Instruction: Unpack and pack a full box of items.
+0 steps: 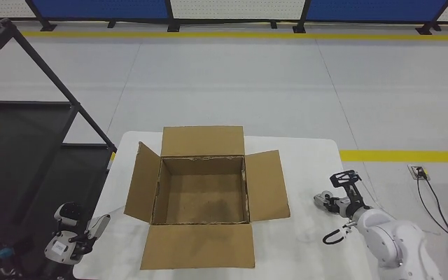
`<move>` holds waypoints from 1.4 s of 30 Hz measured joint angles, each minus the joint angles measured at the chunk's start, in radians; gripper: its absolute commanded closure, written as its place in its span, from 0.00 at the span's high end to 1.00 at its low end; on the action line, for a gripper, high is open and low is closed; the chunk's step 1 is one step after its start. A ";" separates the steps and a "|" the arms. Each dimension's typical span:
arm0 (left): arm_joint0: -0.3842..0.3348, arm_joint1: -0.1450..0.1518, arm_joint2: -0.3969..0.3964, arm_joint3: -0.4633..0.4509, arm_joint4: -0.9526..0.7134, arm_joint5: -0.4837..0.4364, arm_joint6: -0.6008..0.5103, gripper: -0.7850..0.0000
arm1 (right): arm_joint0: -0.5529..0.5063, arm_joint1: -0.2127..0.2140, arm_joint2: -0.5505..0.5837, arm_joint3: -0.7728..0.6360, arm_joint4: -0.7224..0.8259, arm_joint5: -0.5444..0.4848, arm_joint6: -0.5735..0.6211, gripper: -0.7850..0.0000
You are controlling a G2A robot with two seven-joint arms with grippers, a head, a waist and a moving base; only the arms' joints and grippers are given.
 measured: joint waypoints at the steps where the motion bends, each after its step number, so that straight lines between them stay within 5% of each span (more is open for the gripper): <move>1: 0.000 0.000 0.000 0.000 0.000 0.000 0.000 1.00 | 0.009 0.001 -0.005 0.019 -0.008 -0.006 -0.006 1.00; 18: 0.000 0.000 0.000 0.000 0.000 0.000 0.000 1.00 | 0.108 0.020 -0.043 0.191 -0.022 -0.155 0.002 1.00; 24: 0.000 0.000 0.000 0.000 0.000 0.000 0.000 1.00 | 0.144 0.023 -0.061 0.243 -0.020 -0.163 0.009 0.84; 29: 0.000 0.000 0.000 0.000 0.000 0.000 0.000 1.00 | 0.175 0.026 -0.072 0.291 -0.006 -0.183 0.013 0.56; 33: 0.000 0.000 0.000 0.000 0.000 0.000 0.000 1.00 | 0.193 0.028 -0.082 0.322 0.002 -0.186 0.011 0.49; 37: 0.000 0.000 0.000 0.000 0.000 0.000 0.000 1.00 | 0.203 0.031 -0.088 0.338 0.009 -0.190 0.007 0.56; 39: 0.000 0.000 0.000 0.000 0.000 0.000 0.000 1.00 | 0.204 0.033 -0.089 0.340 0.009 -0.189 0.007 0.99; 42: 0.000 0.000 0.000 0.000 0.000 0.000 0.000 1.00 | 0.198 0.036 -0.083 0.330 0.016 -0.189 0.008 1.00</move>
